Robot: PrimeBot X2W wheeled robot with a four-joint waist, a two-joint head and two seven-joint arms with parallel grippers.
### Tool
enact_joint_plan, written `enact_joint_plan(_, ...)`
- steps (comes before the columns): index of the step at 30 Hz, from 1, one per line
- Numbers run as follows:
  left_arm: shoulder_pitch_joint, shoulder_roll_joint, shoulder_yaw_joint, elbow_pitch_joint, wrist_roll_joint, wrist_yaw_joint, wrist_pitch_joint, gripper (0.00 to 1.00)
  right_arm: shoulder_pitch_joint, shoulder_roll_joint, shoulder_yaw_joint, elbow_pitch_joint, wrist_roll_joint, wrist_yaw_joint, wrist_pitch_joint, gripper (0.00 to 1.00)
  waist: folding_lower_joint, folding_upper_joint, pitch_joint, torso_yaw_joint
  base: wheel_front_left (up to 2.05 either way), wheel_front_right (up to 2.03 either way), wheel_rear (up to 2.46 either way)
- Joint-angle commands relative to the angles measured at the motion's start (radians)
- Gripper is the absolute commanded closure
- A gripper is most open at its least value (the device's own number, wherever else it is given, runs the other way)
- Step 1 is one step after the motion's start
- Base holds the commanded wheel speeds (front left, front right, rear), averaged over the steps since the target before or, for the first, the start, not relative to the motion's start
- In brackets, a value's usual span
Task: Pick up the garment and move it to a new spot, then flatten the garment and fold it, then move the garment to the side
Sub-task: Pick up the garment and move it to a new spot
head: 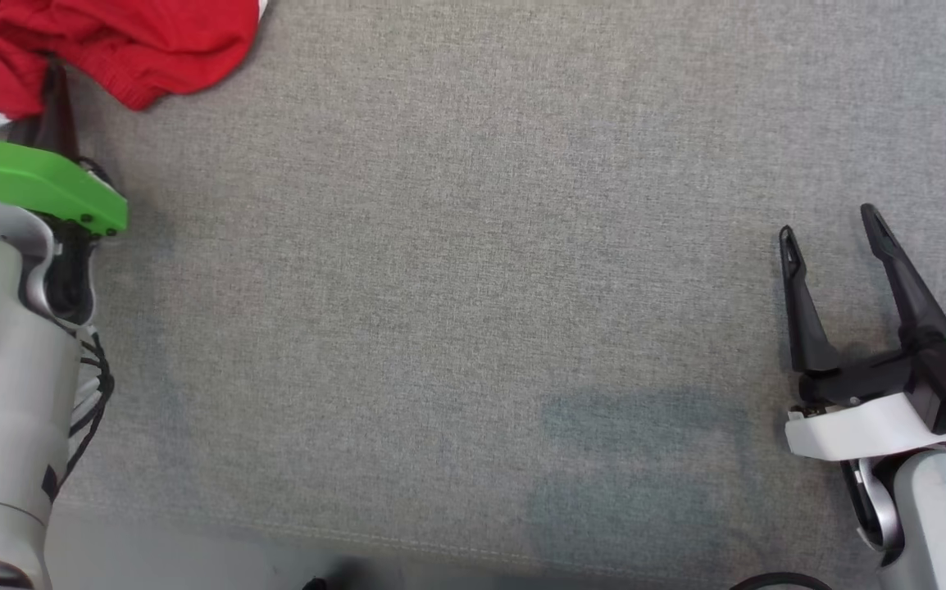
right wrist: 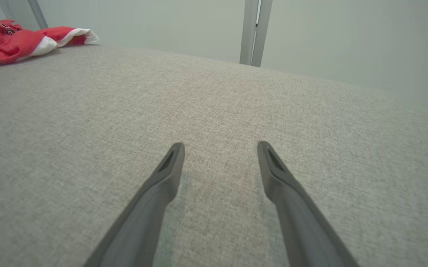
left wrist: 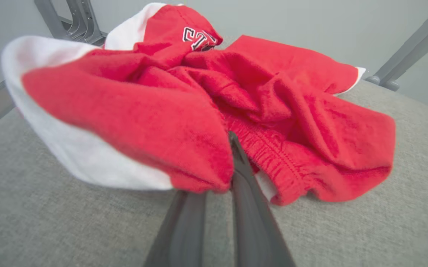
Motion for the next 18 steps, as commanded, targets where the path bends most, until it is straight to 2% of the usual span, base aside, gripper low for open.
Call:
enact_joint_plan(1,0.015,0.007,-0.016,-0.017,-0.005,0.0,-0.007,1.0,-0.004,0.005,0.003,0.006,0.005,-0.002,0.0,0.0,-0.0001,0.0,-0.024,-0.005,0.0,0.0,0.0)
enact_joint_plan(10,0.081,0.021,-0.226,-0.226,-0.033,0.0,-0.009,1.0,-0.003,0.065,0.021,0.053,0.029,-0.002,0.0,0.0,-0.0001,0.0,-0.139,-0.039,0.0,0.0,0.0)
enact_joint_plan(18,0.192,0.037,-0.374,-0.487,-0.097,0.0,0.075,1.0,0.028,0.117,0.035,0.087,0.065,-0.002,-0.001,0.0,-0.0001,0.0,-0.264,-0.137,0.0,0.0,0.0)
